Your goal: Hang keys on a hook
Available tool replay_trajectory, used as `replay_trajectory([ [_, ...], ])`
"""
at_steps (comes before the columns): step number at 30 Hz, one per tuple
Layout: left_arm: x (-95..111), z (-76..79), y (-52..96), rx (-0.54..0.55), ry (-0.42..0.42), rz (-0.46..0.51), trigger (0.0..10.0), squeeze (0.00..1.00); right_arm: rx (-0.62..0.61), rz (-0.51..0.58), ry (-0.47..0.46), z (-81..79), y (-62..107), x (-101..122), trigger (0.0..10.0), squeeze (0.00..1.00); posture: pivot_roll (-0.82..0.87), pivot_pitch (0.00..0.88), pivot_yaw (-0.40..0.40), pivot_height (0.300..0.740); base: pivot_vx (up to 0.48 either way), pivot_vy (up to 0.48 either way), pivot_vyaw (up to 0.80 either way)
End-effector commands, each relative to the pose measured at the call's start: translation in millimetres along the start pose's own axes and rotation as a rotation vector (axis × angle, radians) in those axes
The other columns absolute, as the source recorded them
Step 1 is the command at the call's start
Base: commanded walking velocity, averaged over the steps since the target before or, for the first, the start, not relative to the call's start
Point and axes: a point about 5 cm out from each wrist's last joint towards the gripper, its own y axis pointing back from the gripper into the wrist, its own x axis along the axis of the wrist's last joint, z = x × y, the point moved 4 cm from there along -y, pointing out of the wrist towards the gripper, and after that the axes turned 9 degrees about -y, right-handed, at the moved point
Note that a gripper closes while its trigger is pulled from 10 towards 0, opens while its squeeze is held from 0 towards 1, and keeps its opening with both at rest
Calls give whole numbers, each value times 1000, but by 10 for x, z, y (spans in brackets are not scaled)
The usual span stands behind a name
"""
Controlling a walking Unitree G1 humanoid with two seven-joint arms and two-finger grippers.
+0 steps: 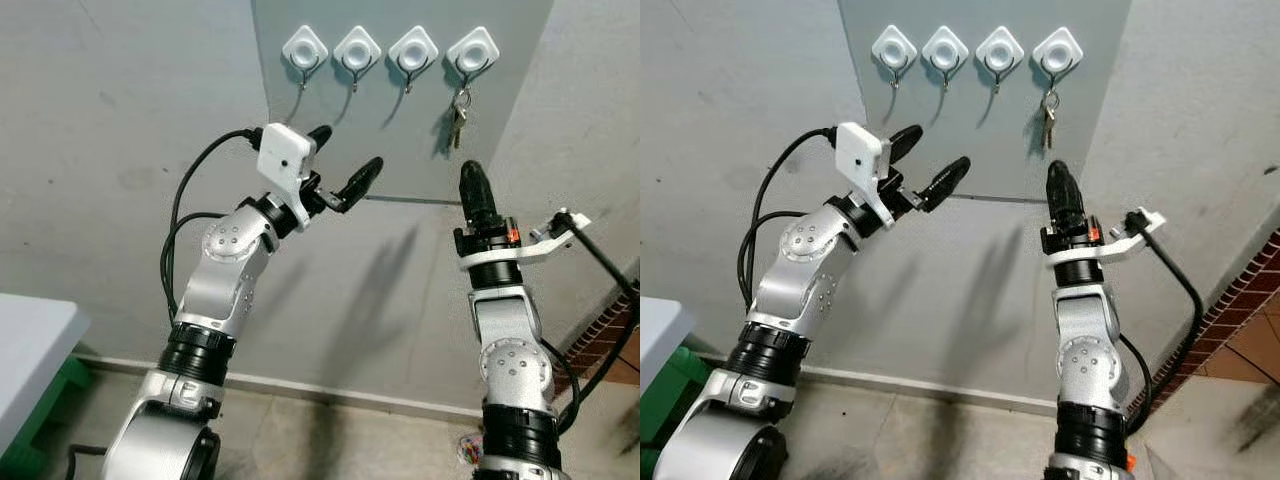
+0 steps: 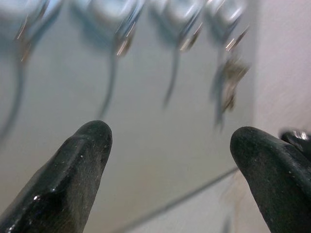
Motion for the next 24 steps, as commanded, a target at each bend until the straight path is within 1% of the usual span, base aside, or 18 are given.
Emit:
replay_trajectory([
  [1,-290,-106,150,72,4,-92,10000,0,-47,-58,114,153,95,-149,10000,1000,-66,0,74,740,0,0,0],
  [3,-584,-147,311,141,5,-180,10000,0,-103,-107,178,337,217,-254,10000,1000,-69,0,76,740,0,0,0],
  [4,-665,-154,363,160,2,-204,10000,0,-120,-119,184,387,251,-280,10000,1000,-69,0,76,740,0,0,0],
  [5,-855,-154,496,188,41,-254,10000,0,-142,-154,228,476,325,-353,10000,1000,-71,0,75,740,0,0,0],
  [7,-1053,-177,637,245,108,-318,10000,0,-170,-190,250,570,397,-428,10000,1000,-71,0,75,740,0,0,0],
  [8,-1226,-175,782,285,118,-379,10000,0,-213,-224,279,691,484,-503,10000,1000,-72,0,73,740,0,0,0],
  [10,-1382,-155,926,310,106,-443,10000,0,-247,-266,315,800,576,-581,10000,1000,-72,0,70,740,0,0,0],
  [11,-1502,-138,1035,330,101,-500,10000,0,-280,-302,352,890,654,-638,10000,1000,-68,0,68,740,0,0,0],
  [13,-1619,-107,1149,335,75,-566,10000,0,-313,-341,379,976,744,-691,10000,1000,-67,0,64,740,0,0,0],
  [14,-1672,-81,1205,327,25,-599,10000,0,-328,-364,387,1022,797,-726,10000,1000,-67,0,64,740,0,0,0],
  [15,-1761,-40,1315,336,-15,-641,10000,0,-354,-412,429,1100,894,-786,10000,1000,-67,0,64,740,0,0,0],
  [17,-1923,24,1526,368,31,-727,10000,0,-388,-492,466,1203,1056,-874,10000,1000,-63,0,58,740,0,0,0],
  [18,-1983,59,1611,361,8,-770,10000,0,-411,-509,464,1243,1113,-897,10000,1000,-66,0,54,740,0,0,0],
  [19,-1983,59,1611,361,8,-770,10000,0,-411,-509,464,1243,1113,-897,10000,1000,-66,0,54,740,0,0,0],
  [20,-2056,163,1709,319,36,-801,10000,0,-437,-543,471,1295,1198,-931,10000,1000,-67,0,51,740,0,0,0],
  [22,-2138,235,1855,322,34,-856,10000,0,-441,-603,508,1336,1307,-989,10000,1000,-67,0,51,740,0,0,0],
  [23,-2193,319,1943,309,55,-889,10000,0,-461,-632,528,1378,1388,-1008,10000,1000,-69,0,43,740,0,0,0],
  [24,-2219,362,1986,311,99,-899,10000,0,-473,-643,531,1398,1426,-1014,10000,1000,-69,0,41,740,0,0,0],
])
